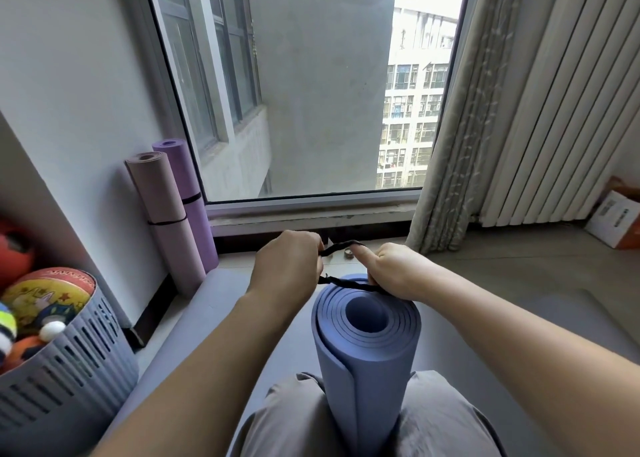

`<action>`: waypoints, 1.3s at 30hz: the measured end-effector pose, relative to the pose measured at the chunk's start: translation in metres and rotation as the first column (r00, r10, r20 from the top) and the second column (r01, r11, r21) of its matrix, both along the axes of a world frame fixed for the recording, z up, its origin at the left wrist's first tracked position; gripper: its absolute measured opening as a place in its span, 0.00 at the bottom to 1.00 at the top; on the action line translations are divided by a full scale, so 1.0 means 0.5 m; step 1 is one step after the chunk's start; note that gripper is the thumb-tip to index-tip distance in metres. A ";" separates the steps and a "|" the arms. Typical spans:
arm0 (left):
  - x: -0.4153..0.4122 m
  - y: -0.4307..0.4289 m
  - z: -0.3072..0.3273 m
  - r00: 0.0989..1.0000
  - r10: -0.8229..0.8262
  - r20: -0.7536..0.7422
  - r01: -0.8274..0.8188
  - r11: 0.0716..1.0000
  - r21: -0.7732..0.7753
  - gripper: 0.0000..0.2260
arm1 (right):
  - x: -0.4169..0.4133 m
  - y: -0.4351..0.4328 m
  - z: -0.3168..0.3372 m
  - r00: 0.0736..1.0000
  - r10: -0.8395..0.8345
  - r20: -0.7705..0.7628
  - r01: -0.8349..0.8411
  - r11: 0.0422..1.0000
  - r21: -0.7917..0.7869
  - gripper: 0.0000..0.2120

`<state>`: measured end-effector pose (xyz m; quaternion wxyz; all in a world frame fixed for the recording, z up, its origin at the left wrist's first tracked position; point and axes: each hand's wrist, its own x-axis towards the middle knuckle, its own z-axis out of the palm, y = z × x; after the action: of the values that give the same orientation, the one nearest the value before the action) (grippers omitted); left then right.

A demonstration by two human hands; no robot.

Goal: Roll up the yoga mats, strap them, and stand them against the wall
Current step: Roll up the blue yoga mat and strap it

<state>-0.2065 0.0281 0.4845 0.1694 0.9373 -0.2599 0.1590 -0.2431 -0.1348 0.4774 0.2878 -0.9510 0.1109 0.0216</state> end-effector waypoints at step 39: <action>-0.015 -0.008 -0.003 0.932 -0.171 -0.319 -0.077 0.768 -0.636 0.09 | 0.000 0.002 0.005 0.999 -0.051 -0.017 0.052 0.996 0.072 0.30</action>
<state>-0.2140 0.0243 0.4832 0.5262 0.8292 -0.1786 0.0601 -0.2429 -0.1336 0.4799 0.3215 -0.9367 0.1365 0.0252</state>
